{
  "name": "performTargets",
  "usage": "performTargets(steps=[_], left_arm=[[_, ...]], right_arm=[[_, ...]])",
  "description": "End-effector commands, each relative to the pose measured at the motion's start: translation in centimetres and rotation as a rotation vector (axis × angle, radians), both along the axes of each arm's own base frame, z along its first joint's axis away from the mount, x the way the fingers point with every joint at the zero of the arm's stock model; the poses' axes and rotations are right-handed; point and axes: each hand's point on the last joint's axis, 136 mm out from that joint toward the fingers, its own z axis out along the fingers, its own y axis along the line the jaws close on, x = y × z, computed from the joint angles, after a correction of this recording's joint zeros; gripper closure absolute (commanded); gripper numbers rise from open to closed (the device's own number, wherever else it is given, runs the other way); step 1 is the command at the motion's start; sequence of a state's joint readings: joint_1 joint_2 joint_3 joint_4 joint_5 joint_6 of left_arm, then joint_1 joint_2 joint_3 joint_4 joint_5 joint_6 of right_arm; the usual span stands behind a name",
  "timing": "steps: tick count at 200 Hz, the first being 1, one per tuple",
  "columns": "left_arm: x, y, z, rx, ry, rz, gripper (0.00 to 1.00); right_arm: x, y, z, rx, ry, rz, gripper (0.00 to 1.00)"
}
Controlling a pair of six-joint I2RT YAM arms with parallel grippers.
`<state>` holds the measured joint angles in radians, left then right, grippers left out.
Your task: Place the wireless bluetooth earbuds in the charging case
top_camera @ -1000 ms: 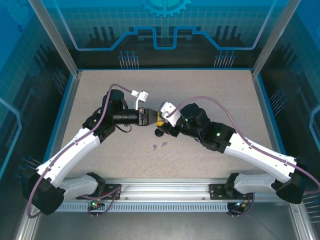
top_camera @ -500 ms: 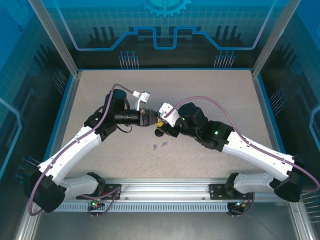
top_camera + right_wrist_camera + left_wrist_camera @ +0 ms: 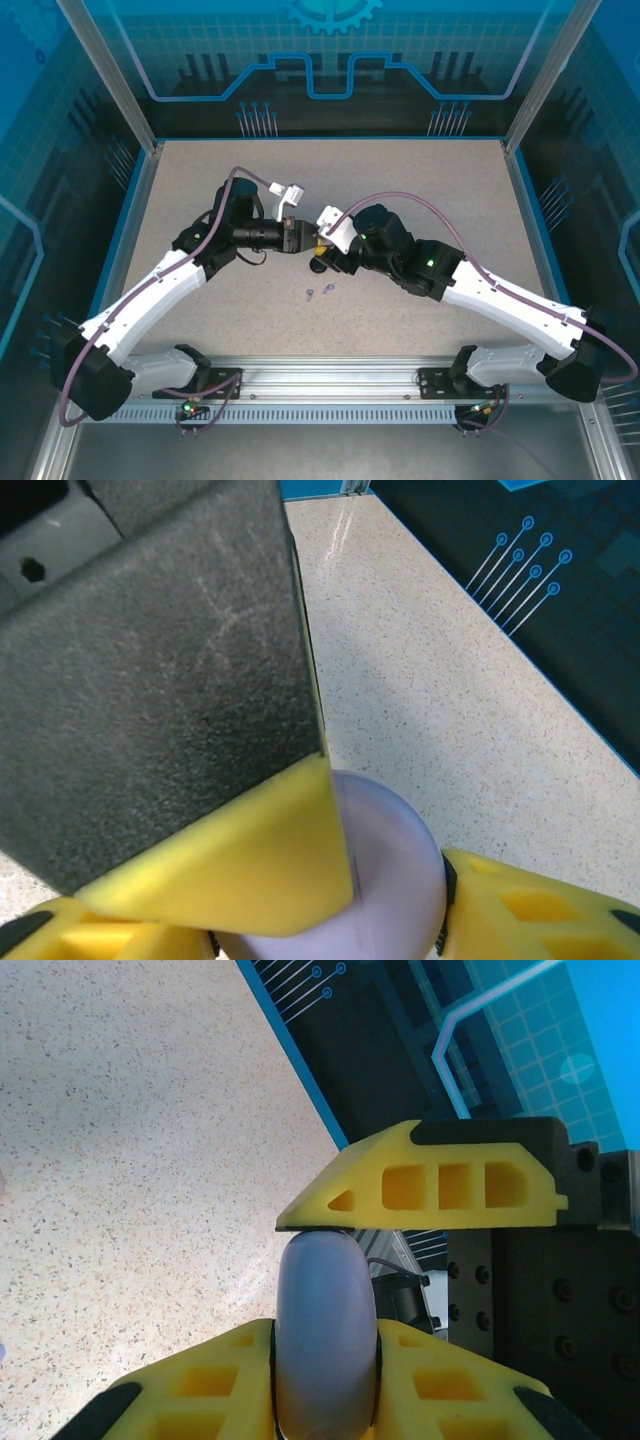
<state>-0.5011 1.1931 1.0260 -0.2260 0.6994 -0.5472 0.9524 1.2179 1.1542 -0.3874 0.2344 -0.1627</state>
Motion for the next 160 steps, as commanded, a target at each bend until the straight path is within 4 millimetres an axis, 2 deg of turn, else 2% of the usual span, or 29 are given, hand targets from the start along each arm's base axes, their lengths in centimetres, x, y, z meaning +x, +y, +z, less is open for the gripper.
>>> performTargets(steps=[1,42,71,101,130,160], left_arm=[[-0.9,-0.6,2.1,-0.033,-0.071,-0.04,0.79],[-0.1,-0.2,3.4,-0.063,-0.168,0.014,0.8],[0.4,0.4,4.5,-0.085,-0.277,0.069,0.82],[0.7,1.4,6.3,-0.137,-0.435,0.134,0.83],[0.0,2.1,8.5,-0.21,-0.603,0.158,0.85],[-1.2,2.7,9.7,-0.241,-0.744,0.151,0.85]], right_arm=[[0.5,-0.4,2.6,0.066,-0.025,-0.025,0.33],[-0.6,-3.2,3.9,0.16,0.001,-0.048,0.0],[-2.2,-4.9,4.7,0.255,0.014,-0.007,0.0],[-3.6,-5.7,6.7,0.432,0.011,0.057,0.0],[-3.3,-6.0,8.7,0.571,0.027,0.065,0.0],[-3.0,-4.9,11.3,0.658,0.048,0.121,0.0]])
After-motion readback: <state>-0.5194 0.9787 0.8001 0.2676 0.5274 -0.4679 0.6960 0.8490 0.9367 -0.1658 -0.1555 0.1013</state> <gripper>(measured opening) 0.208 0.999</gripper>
